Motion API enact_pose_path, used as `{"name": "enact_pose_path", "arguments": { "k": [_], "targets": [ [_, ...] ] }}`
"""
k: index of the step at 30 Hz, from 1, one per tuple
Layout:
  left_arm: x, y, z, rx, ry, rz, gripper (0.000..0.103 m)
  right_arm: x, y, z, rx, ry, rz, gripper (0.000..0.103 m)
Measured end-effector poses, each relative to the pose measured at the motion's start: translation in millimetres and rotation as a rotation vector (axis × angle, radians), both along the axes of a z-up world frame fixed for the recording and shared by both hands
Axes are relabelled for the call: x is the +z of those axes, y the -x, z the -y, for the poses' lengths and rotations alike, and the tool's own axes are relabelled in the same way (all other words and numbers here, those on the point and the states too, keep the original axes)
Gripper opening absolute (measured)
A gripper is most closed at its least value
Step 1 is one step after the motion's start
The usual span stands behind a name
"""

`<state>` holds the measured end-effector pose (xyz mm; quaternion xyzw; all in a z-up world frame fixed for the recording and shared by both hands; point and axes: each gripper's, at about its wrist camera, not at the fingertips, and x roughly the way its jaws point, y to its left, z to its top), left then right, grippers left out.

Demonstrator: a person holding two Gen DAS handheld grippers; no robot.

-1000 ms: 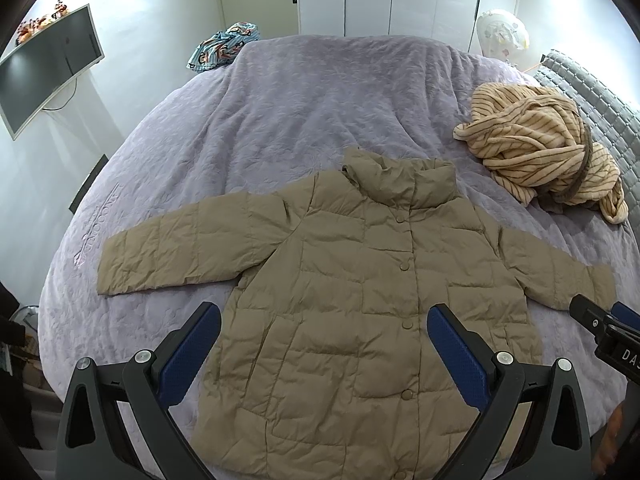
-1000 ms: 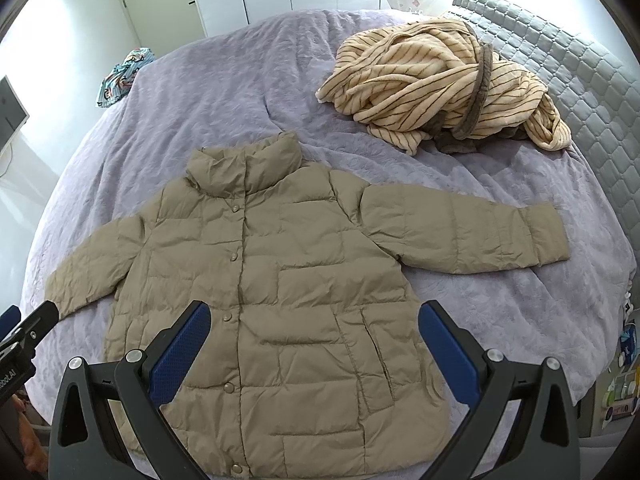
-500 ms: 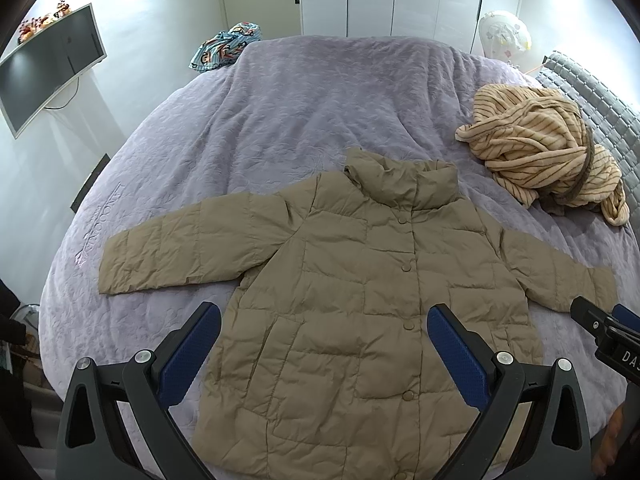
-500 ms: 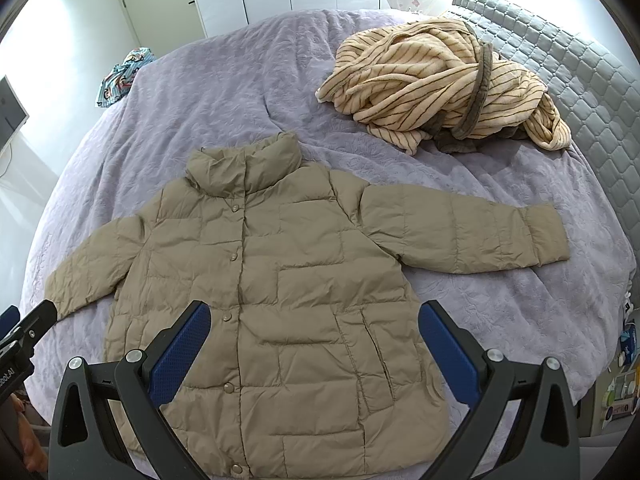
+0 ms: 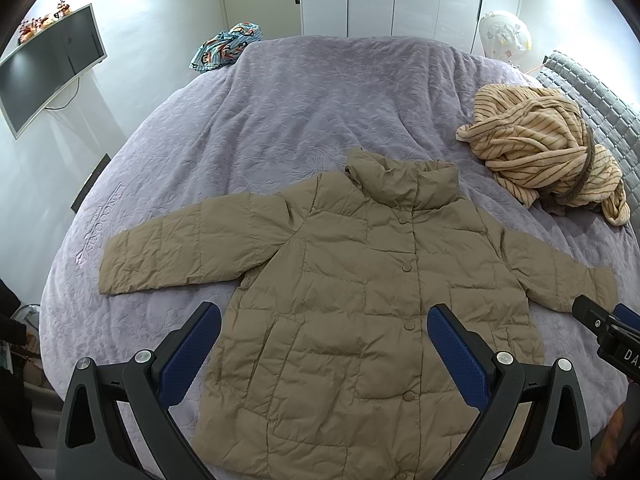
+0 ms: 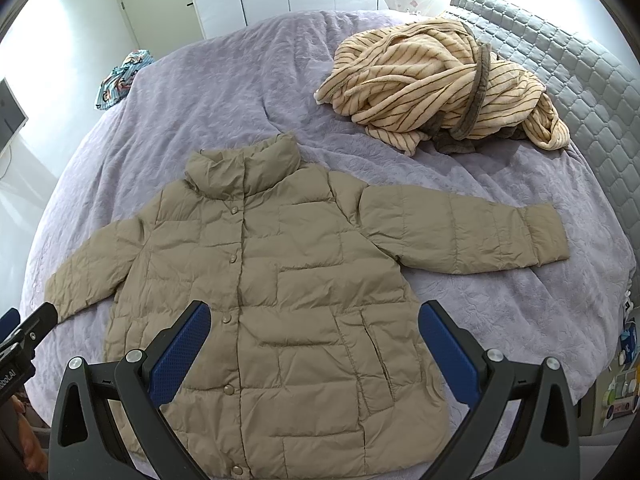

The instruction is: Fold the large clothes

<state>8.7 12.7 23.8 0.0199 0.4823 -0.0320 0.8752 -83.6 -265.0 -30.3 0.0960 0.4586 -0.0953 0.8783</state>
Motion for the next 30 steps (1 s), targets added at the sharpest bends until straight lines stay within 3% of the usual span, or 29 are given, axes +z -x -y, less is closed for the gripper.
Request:
{"name": "enact_pose_path", "arguments": {
  "k": [30],
  "targets": [
    [-0.6,-0.4,-3.5,0.002,0.000,0.000,0.103,-2.1,2.2,-0.1,0.000,-0.002,-0.002,0.103]
  ]
}}
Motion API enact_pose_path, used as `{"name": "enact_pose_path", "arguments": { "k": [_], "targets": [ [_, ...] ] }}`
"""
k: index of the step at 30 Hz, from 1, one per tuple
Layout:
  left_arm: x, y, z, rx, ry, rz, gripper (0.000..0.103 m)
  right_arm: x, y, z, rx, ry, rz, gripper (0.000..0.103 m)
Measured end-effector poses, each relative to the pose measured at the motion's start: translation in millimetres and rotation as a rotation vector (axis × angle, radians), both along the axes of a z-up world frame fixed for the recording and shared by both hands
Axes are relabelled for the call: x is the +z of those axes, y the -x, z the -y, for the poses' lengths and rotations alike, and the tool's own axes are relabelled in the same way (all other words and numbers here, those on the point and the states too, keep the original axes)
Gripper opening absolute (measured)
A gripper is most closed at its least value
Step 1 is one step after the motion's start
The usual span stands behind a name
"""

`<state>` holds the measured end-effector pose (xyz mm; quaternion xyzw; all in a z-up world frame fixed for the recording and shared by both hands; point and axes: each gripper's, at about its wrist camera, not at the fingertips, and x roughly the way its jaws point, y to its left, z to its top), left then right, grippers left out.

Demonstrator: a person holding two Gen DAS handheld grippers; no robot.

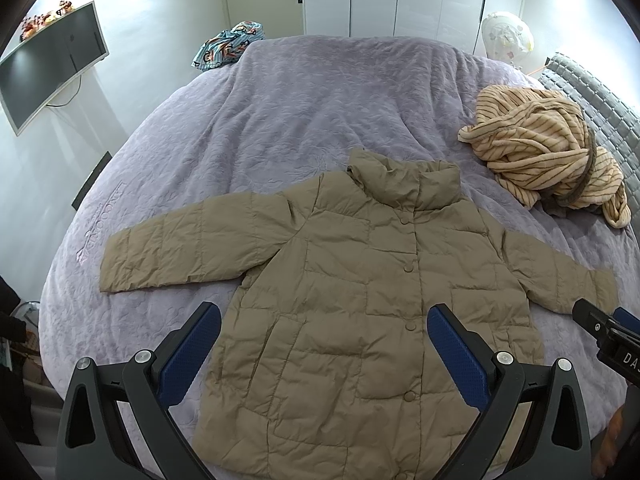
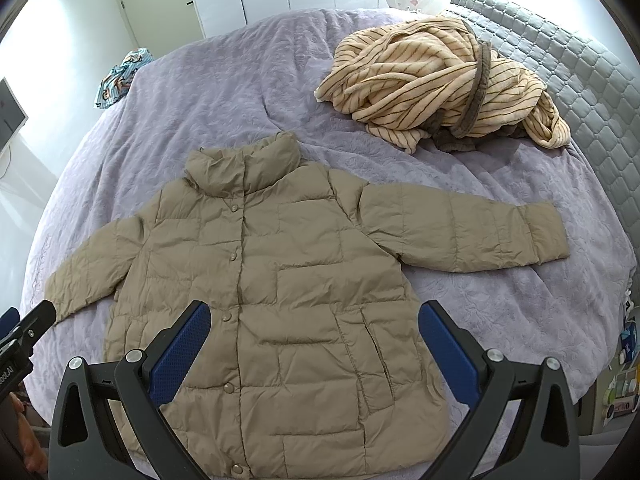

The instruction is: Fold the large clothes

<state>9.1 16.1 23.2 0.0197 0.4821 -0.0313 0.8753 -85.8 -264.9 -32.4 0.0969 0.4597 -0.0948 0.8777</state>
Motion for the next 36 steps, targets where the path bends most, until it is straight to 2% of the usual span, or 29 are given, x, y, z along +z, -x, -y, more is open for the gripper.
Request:
{"name": "enact_pose_path", "arguments": {
  "k": [22,36],
  "targets": [
    [-0.8,0.5,-1.1,0.001,0.002,-0.001,0.103,-2.8,-0.3,-1.3,-0.001,-0.005,-0.004,0.103],
    [-10.2,9.3,-10.4,0.024,0.041,-0.023,0.103,-19.8,-2.8,-4.5,-0.022,-0.064,-0.086,0.103]
  ]
}}
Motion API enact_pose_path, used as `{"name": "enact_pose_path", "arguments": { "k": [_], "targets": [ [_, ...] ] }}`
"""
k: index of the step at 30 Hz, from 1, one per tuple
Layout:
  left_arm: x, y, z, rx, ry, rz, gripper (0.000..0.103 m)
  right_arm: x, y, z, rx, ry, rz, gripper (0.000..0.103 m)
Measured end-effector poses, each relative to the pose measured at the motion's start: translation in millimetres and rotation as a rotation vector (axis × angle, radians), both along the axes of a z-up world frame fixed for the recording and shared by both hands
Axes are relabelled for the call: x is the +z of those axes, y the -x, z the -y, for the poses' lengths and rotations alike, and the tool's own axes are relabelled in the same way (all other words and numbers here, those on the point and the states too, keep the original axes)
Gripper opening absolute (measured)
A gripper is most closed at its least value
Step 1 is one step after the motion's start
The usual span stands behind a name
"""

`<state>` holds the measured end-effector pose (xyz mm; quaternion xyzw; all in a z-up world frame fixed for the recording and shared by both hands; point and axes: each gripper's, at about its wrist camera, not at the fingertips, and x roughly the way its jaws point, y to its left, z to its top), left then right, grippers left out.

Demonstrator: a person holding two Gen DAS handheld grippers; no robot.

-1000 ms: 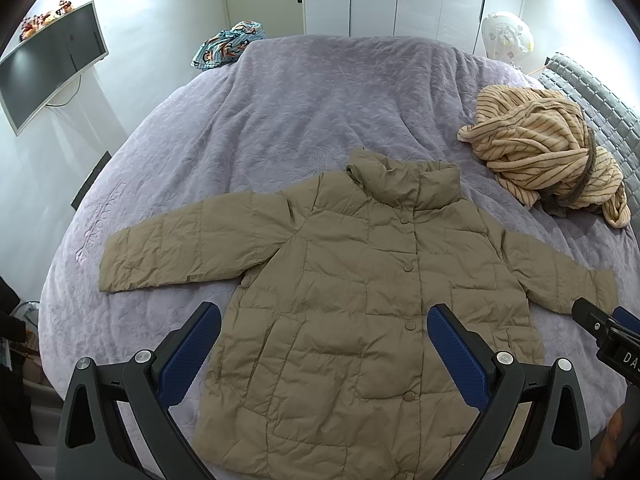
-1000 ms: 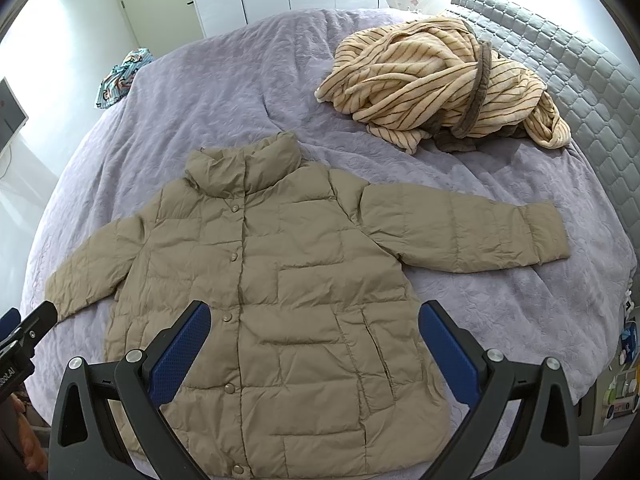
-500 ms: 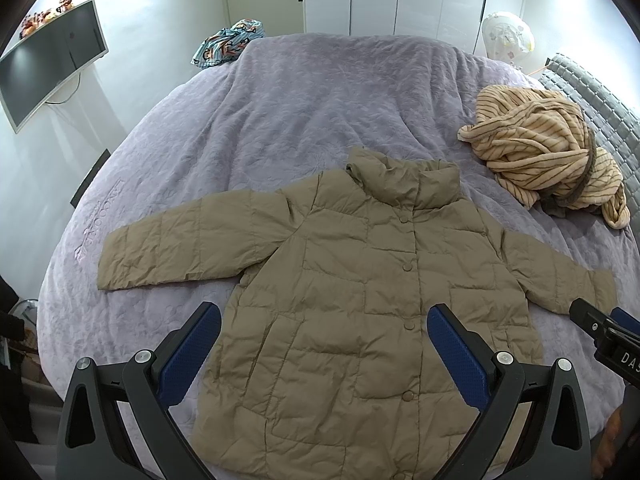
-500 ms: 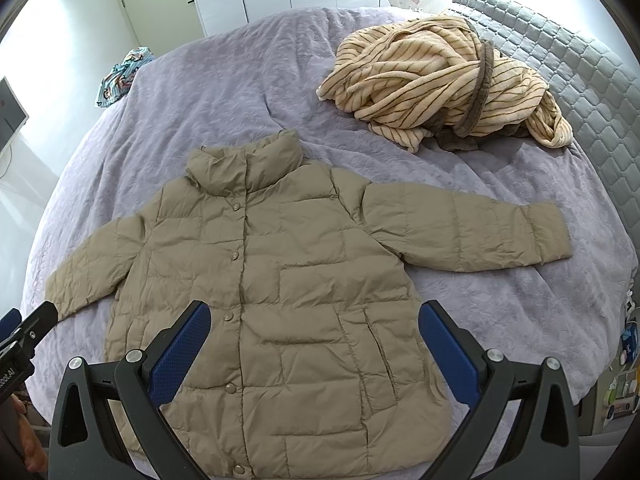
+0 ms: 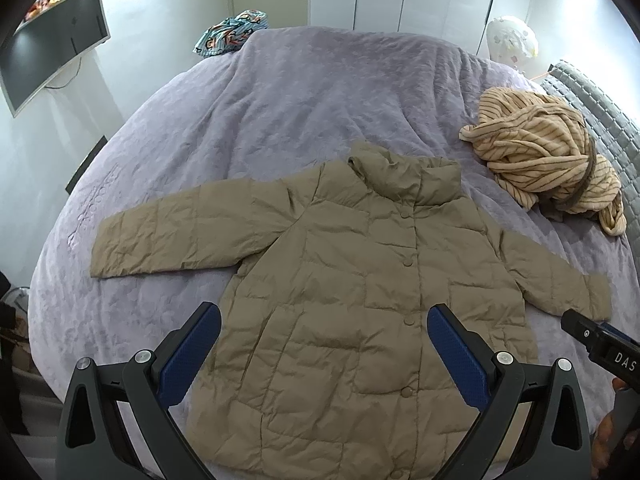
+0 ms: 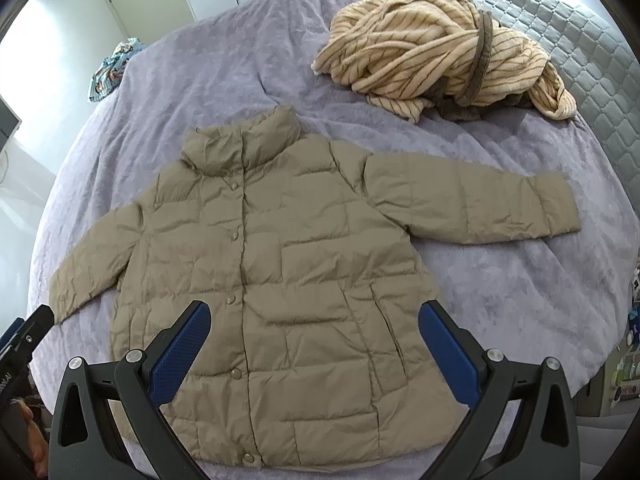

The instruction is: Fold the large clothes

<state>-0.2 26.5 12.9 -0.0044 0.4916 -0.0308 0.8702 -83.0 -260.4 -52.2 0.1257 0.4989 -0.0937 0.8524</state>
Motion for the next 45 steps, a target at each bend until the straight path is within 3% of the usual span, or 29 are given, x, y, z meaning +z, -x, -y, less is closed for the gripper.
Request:
{"name": "enact_pose_path", "arguments": {
  "k": [11,20,26,35,41,45],
  "targets": [
    [-16.8,-5.8,-44.5,0.056,0.024,-0.035,0.103,-19.5,-7.2,-29.0,0.032,-0.025,-0.085,0.103],
    [-57.7,-20.6,-96.2,0.106,0.072,-0.098,0.103,-53.6,-20.9,-77.6,0.091,-0.099,-0.182,0.103],
    [-104.9,-41.6,-156.7,0.172,0.262,-0.110,0.103,-72.3,-34.1,-129.2,0.214,-0.091,-0.189,0.103],
    [-197.3,-86.9,-286.1,0.432,0.545,-0.069,0.103,-123.0,-50.3,-183.5,0.339,-0.212,-0.199,0.103],
    [-259.2,-117.5,-337.0,0.555,0.694,-0.092,0.103,-153.7,-61.2,-212.4,0.416,-0.200,-0.259,0.103],
    [-268.7,-138.5,-351.1,0.573,0.719,-0.039,0.103,-166.7,-69.5,-215.9,0.410,-0.212,-0.274,0.103]
  ]
}}
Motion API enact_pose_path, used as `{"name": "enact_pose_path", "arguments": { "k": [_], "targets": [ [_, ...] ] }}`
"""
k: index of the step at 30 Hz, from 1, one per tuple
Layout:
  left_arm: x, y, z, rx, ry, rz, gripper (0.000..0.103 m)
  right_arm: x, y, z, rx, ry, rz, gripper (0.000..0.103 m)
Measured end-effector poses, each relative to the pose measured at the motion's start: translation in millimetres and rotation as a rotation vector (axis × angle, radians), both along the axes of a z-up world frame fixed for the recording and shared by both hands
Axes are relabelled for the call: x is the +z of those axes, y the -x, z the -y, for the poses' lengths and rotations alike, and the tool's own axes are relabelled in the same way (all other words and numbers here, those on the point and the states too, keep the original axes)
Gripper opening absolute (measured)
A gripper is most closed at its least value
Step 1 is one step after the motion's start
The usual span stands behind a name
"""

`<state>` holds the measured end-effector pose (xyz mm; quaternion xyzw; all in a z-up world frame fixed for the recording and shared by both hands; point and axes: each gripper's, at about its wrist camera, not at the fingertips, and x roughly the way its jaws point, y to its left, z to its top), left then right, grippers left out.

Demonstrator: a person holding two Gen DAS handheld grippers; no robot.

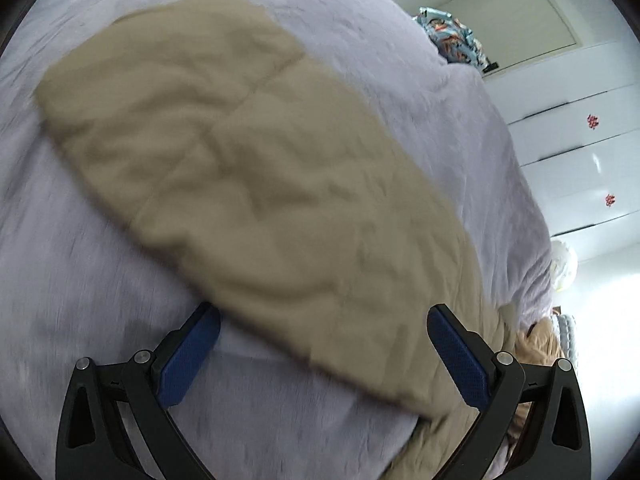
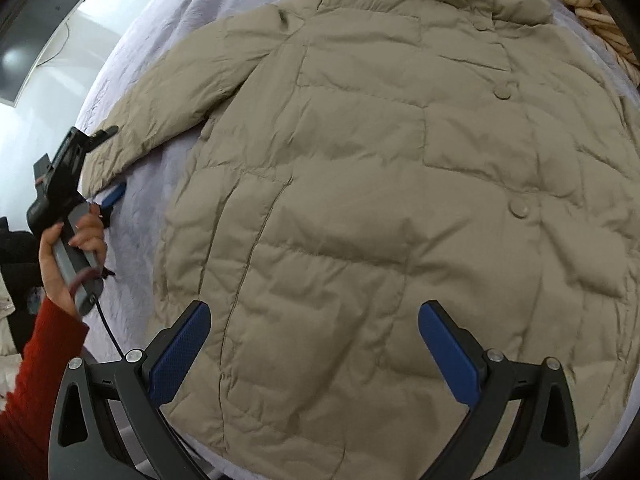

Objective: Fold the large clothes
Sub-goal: 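Grasp the sleeve nearest the left tool and fold it across the jacket body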

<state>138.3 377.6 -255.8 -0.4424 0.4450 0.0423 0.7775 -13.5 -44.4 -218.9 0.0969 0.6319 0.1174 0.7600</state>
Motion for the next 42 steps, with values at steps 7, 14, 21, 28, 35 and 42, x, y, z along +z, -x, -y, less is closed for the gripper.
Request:
{"name": "enact_pose_path", "arguments": {
  "k": [7,14,21,28,35,42],
  "targets": [
    [8.1,-47.9,-1.5,-0.016,-0.129,0.004,0.049,6.1,-22.0,7.5,-0.053,-0.017,0.071,0.103],
    [42.8,-62.1,4.0,-0.058,-0.144,0.085,0.013,15.0,-60.5,22.9,-0.118,-0.010,0.150,0.087],
    [131.7,-58.9,48.6,-0.208,-0.319,0.254,0.013,8.6,-110.6,16.7,-0.154,-0.121,0.187,0.028],
    [186.5,-49.2,122.3,-0.383,-0.364,0.376,0.013,-20.4,-167.1,-43.0,-0.079,-0.337,0.196,0.028],
    [203.5,-54.7,208.0,-0.539,-0.347,0.425,0.013,-56.7,-177.7,-62.5,-0.042,-0.356,0.100,0.025],
    [198.5,-58.0,312.0,-0.709,-0.398,0.419,0.012,-25.9,-138.2,29.3,-0.105,-0.342,0.153,0.025]
  ]
}}
